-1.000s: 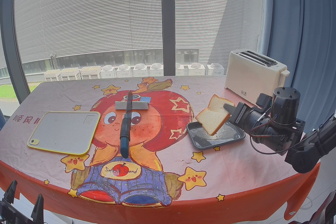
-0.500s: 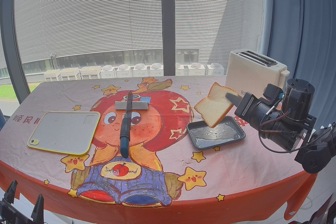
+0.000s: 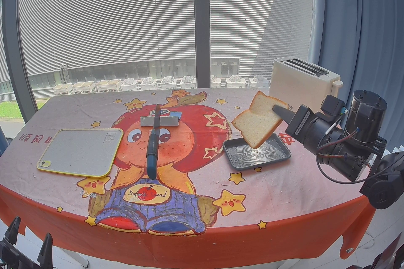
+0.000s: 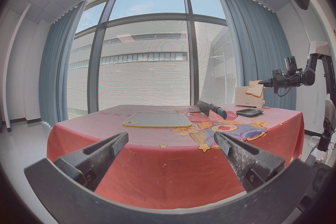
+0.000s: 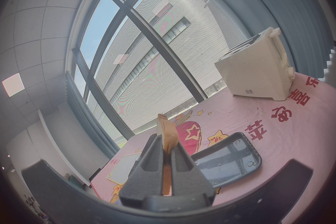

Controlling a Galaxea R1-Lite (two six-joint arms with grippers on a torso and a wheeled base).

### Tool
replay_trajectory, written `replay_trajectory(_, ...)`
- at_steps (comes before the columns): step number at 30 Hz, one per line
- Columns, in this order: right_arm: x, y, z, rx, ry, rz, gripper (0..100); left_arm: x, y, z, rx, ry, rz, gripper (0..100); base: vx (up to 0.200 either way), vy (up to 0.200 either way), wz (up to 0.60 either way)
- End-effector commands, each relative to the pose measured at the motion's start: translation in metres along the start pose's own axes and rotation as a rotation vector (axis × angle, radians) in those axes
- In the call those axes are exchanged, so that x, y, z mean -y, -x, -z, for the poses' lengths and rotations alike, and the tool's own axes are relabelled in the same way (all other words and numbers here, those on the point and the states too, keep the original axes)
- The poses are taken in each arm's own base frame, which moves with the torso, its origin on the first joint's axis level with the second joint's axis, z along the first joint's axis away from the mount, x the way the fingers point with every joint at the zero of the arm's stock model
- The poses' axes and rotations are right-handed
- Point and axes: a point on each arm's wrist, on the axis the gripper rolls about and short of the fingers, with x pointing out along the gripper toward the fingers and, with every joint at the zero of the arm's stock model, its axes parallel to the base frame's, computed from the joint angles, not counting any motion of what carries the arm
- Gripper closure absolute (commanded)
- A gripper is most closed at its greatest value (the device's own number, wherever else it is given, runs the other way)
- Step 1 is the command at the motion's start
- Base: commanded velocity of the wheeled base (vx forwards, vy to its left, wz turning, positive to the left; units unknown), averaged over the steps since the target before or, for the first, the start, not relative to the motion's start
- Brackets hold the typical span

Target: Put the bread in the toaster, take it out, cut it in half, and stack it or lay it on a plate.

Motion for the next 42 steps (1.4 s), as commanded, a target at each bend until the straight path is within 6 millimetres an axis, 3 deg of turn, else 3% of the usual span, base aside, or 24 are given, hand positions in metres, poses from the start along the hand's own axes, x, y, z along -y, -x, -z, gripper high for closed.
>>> replay_trajectory(1, -0.0032, 0.0011, -0.0007, 0.003, -0.003, -0.012, 100, 0.0000, -0.0001, 0.0052, -0.001, 0.001, 0.001, 0, 0.000, 0.200, 0.00)
replay_trajectory(42, -0.0100, 0.0027, 0.0067, -0.021, -0.006, -0.036, 100, 0.0000, -0.0001, 0.0052, -0.001, 0.001, 0.001, 0, 0.000, 0.200, 0.00)
